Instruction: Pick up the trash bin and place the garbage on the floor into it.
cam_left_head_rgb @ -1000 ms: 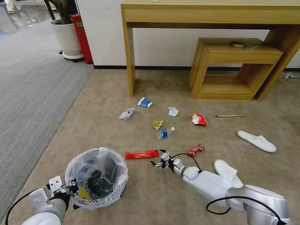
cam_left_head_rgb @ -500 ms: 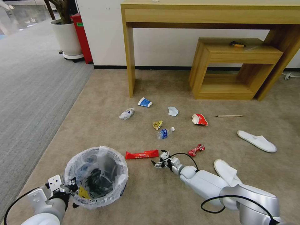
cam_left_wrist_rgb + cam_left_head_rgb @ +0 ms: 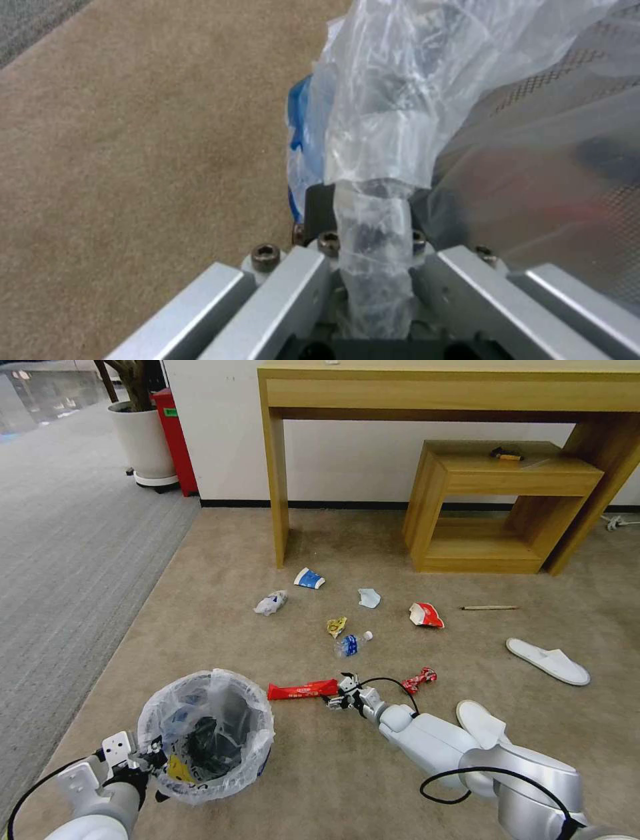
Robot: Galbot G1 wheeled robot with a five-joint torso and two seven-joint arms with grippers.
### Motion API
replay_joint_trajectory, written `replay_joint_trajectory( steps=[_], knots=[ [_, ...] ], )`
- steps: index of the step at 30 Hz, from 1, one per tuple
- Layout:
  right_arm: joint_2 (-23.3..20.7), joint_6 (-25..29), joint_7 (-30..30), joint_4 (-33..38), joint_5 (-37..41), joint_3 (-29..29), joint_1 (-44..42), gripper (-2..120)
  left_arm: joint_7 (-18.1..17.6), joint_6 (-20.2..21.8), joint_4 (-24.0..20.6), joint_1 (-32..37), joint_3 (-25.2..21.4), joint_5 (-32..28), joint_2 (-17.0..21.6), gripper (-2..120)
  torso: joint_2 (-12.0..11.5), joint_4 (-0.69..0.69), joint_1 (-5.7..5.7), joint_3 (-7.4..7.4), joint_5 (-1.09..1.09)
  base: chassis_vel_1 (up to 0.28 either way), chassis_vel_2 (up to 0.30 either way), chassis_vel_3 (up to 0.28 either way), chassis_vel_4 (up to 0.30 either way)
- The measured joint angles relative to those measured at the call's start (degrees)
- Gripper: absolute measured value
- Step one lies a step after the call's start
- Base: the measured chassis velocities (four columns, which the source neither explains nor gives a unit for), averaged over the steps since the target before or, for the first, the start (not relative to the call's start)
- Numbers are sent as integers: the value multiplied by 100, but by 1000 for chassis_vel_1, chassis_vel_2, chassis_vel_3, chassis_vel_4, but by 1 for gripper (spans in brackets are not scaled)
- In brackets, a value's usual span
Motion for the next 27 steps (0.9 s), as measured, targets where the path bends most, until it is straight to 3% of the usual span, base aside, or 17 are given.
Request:
replay_joint_trajectory(
  steps=[12, 17, 23, 27],
  knots=[
    [204, -248, -196, -334, -6, 120, 48, 96, 1, -4, -136, 69, -24, -3, 7, 0, 0, 0, 0, 0, 0, 0, 0, 0, 0],
    [283, -370, -278, -488, -25, 232, 42, 88, 5, -14, -183, 83, -12, -3, 18, 0, 0, 0, 0, 0, 0, 0, 0, 0, 0],
    [332, -412, -318, -573, -84, 297, -2, 88, 19, -26, -249, 116, -2, -6, 32, 0, 0, 0, 0, 0, 0, 0, 0, 0, 0],
    [332, -410, -322, -559, -87, 305, -47, 76, 29, -46, -275, 123, 9, -4, 21, 0, 0, 0, 0, 0, 0, 0, 0, 0, 0]
  ],
)
